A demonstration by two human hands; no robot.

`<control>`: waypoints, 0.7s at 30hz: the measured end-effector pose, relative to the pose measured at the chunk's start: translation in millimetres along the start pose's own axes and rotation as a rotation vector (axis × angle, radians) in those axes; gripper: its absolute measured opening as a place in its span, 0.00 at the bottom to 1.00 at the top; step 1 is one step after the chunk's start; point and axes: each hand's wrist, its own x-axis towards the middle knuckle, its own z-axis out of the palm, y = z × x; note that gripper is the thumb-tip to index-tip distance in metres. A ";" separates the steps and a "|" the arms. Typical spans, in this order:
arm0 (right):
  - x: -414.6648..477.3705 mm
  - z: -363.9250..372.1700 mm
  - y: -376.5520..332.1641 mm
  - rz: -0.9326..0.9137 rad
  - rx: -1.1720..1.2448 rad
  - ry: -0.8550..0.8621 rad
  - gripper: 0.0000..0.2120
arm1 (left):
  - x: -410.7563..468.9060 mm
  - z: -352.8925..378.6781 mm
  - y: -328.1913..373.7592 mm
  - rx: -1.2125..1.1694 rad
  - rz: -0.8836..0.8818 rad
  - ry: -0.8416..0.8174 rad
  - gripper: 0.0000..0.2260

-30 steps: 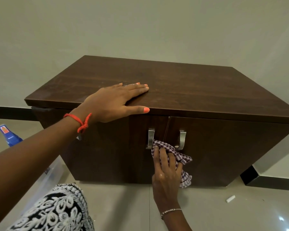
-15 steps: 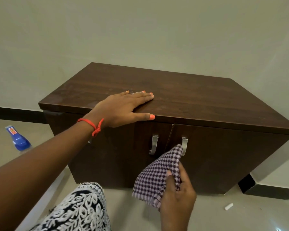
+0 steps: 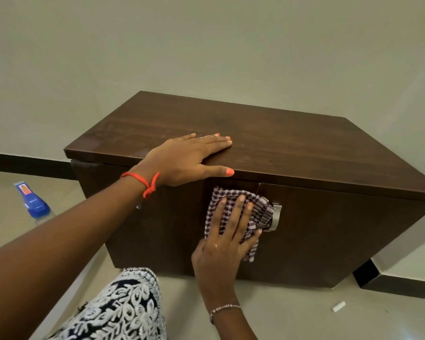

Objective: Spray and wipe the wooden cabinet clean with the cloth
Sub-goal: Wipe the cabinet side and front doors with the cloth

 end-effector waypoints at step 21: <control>-14.8 23.5 8.1 -0.063 0.083 0.104 0.24 | -0.1 0.0 -0.5 0.008 -0.004 -0.008 0.36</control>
